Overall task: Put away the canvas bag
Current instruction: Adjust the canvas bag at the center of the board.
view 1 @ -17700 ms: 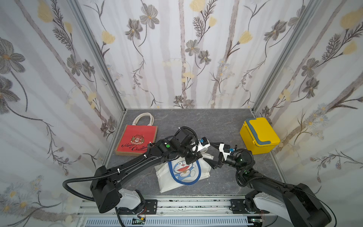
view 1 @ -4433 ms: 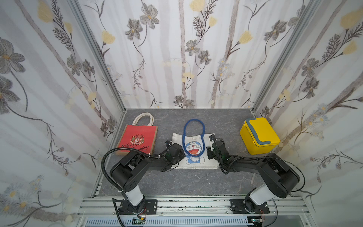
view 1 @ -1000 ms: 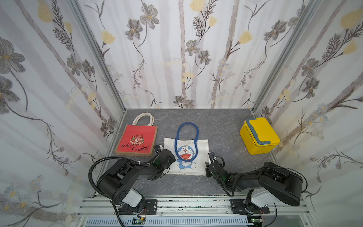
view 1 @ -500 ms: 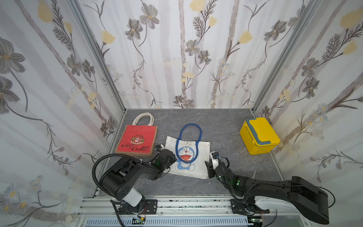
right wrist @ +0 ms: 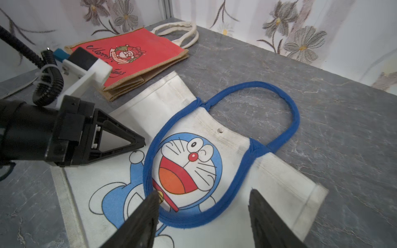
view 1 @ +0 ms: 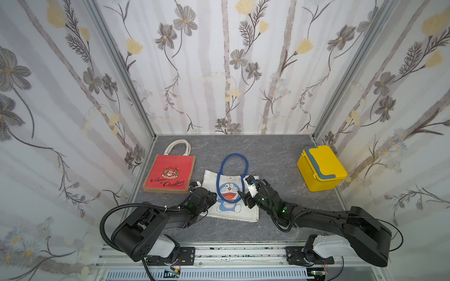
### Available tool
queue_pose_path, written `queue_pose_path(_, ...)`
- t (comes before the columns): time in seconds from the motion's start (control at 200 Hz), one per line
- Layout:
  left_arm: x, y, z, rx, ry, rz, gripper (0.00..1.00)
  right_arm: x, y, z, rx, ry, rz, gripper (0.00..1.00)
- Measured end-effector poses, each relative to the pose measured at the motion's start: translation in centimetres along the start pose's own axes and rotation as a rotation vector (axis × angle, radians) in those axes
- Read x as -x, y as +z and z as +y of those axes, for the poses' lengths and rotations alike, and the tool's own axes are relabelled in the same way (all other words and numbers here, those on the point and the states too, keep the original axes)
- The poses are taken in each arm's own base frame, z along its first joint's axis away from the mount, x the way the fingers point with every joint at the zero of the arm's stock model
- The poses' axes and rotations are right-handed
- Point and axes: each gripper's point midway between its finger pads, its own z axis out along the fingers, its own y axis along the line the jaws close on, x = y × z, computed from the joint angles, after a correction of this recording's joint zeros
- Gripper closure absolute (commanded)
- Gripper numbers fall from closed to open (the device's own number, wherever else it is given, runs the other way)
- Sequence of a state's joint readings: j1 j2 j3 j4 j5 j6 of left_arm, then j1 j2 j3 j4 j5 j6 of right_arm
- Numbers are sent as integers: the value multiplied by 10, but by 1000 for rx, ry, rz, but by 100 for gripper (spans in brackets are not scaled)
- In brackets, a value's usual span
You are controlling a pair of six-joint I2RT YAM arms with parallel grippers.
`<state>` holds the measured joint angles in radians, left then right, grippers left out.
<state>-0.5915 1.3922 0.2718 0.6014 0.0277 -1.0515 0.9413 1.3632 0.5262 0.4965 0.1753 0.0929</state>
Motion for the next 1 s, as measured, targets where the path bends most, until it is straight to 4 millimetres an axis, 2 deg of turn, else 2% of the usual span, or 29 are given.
queue_pose_path(0.085,6,-7,-11,-17,0,-12,83,-13,12,10,48,-7,51,45)
queue_pose_path(0.145,10,-11,-11,-5,-1,-32,84,-22,19,18,81,-7,80,47)
queue_pose_path(0.32,3,-15,14,77,-21,-15,87,-53,44,43,146,-4,178,46)
queue_pose_path(0.435,-4,-15,29,110,-30,-1,89,-73,54,59,171,-29,234,48)
queue_pose_path(0.52,-5,-11,31,110,-30,-2,89,-84,55,64,185,-37,262,52)
queue_pose_path(0.629,-4,-7,30,93,-34,-10,90,-88,55,64,168,-47,268,59)
queue_pose_path(0.684,-4,-5,29,86,-37,-11,90,-90,51,64,162,-53,268,62)
queue_pose_path(0.794,-4,-2,27,75,-39,-11,91,-92,40,65,154,-56,269,74)
queue_pose_path(0.999,-5,1,25,63,-46,-7,95,-93,33,55,111,-61,271,80)
